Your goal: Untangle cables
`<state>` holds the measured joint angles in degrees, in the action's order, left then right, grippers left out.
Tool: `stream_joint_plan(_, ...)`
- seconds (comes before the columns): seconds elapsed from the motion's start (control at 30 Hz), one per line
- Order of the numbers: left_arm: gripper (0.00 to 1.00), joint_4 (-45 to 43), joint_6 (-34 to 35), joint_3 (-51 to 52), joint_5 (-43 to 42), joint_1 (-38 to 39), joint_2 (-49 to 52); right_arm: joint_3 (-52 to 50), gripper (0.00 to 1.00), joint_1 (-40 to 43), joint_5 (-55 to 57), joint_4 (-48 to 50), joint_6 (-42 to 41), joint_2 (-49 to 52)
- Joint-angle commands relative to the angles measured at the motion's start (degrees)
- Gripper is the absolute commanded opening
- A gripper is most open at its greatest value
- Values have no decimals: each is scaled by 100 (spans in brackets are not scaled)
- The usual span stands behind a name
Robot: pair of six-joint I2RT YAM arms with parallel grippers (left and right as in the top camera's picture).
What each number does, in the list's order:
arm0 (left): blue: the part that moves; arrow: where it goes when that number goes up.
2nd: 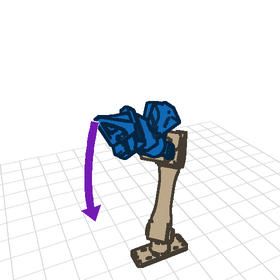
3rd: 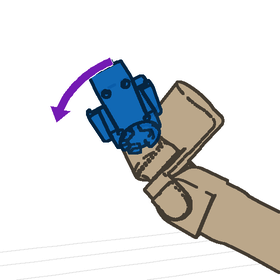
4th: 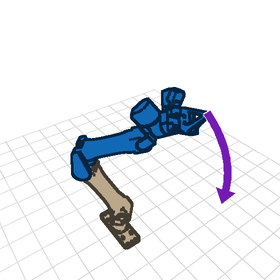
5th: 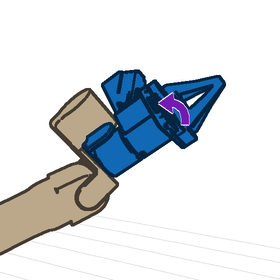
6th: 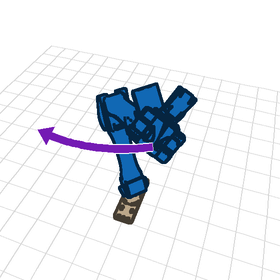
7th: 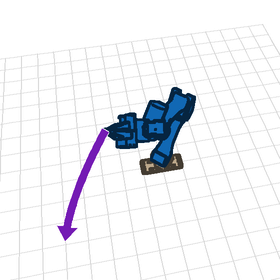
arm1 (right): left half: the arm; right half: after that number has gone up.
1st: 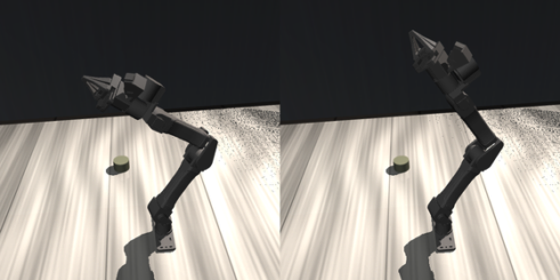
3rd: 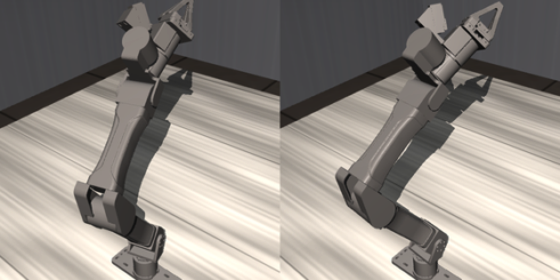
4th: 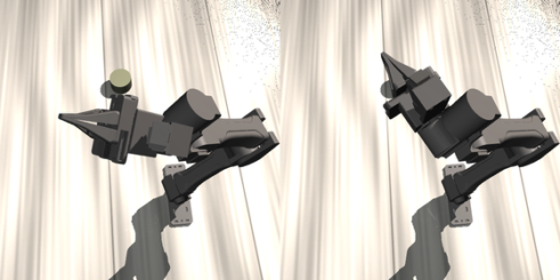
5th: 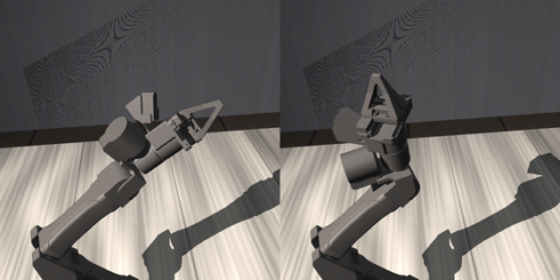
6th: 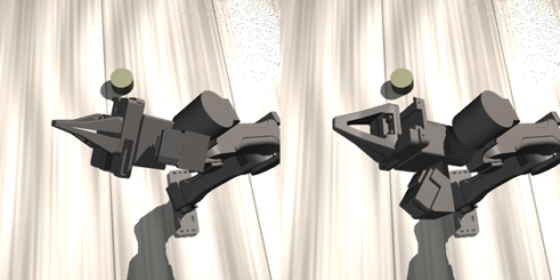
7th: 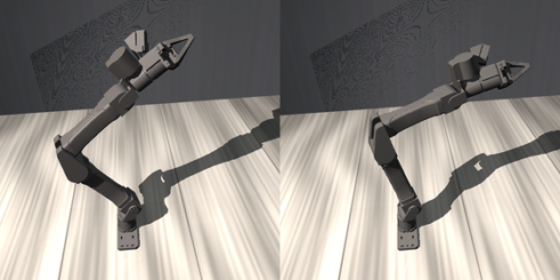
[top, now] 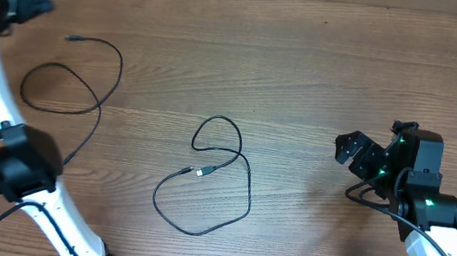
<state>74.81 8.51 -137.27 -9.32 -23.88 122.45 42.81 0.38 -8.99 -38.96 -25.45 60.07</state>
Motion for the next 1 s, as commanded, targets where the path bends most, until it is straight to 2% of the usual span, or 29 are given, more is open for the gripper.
stream_joint_plan(0.0, 96, 136, -811, -33, -122, 706, 4, 2, 100, 33, -11, -103, 20, -20)
stream_joint_plan(0.17, 99, 505, -1773, -33, -125, 1718, 7, 2, 100, 35, -7, -275, -192, -20)
stream_joint_plan(0.43, 100, 1340, -2271, 109, -122, 3204, 7, 2, 100, 420, -37, -544, -295, -20)
stream_joint_plan(0.57, 98, 1451, -2363, 498, 39, 3703, 7, 2, 100, 501, -627, -560, 407, -20)
stream_joint_plan(0.77, 86, 1663, -2352, 1080, 216, 4041, 7, 2, 100, 501, -748, -785, 1335, -22)
stream_joint_plan(0.9, 90, 1641, -2057, 1189, -144, 4044, 7, 2, 100, 498, -1241, -732, 1884, -22)
stream_joint_plan(0.93, 96, 1644, -2052, 1189, -295, 4041, 7, 2, 100, 498, -1362, -721, 1980, -20)
stream_joint_plan(0.97, 97, 1639, -2050, 1189, -339, 4041, 7, 2, 100, 498, -1364, -723, 1978, -20)
